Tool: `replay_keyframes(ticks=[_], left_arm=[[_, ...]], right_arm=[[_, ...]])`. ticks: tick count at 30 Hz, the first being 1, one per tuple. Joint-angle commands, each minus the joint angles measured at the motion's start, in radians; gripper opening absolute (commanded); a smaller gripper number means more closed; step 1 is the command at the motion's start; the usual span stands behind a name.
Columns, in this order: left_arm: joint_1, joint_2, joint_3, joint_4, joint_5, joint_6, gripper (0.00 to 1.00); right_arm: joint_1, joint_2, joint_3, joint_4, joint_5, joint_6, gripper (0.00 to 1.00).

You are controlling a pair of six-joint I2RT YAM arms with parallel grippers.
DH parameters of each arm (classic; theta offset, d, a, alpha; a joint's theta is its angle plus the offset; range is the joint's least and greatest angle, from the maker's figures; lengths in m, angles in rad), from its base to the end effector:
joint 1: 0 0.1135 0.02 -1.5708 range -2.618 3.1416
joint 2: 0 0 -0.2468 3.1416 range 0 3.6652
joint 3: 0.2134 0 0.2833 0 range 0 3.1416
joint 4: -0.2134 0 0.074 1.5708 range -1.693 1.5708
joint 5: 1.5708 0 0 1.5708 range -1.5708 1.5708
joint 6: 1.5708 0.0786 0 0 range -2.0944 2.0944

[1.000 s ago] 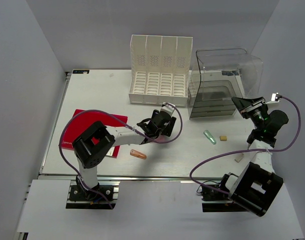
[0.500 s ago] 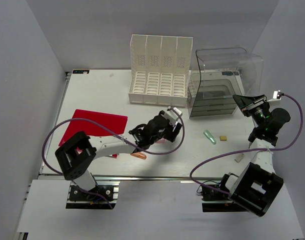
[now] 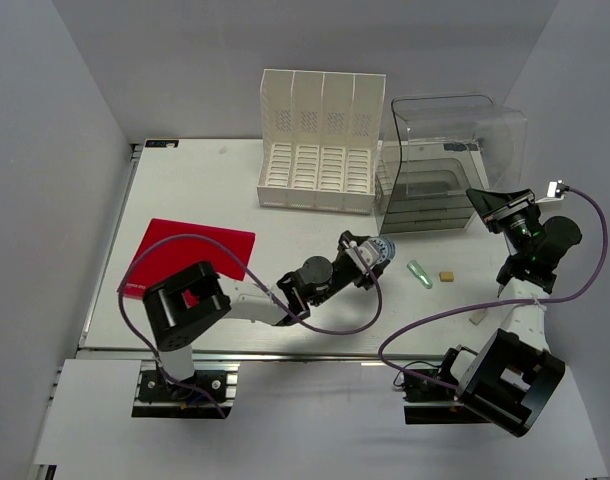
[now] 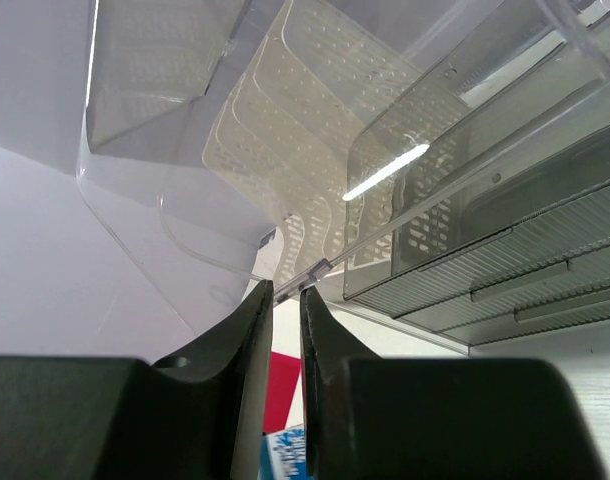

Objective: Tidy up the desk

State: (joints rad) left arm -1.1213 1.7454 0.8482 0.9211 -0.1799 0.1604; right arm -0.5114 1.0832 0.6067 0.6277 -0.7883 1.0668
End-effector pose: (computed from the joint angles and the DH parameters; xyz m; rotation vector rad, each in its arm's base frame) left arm 0.2011 -0.3846 0.1812 0.8244 1.3485 -0.6191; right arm 0.2940 -0.1011 0.2774 0.5133 1.4590 1.0010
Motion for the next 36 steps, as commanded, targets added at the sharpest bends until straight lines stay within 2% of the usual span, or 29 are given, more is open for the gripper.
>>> replay_keyframes(ticks=[1,13,21,36], left_arm=[[-0.014,0.032,0.055,0.251,-0.004,0.090,0.00],[-0.014,0.229,0.252,0.286,0.034,0.246,0.00],[-0.014,0.336,0.351,0.280,0.046,0.418,0.00],[-0.014,0.462,0.520,0.240,0.056,0.642,0.00]], right_arm=[[0.001,-0.031,0.057,0.056,-0.014,-0.018,0.00],[0.002,-0.034,0.059,0.046,-0.028,-0.019,0.00],[0.004,-0.029,0.076,0.032,-0.035,-0.037,0.00],[0.002,-0.029,0.103,-0.028,-0.077,-0.074,0.00]])
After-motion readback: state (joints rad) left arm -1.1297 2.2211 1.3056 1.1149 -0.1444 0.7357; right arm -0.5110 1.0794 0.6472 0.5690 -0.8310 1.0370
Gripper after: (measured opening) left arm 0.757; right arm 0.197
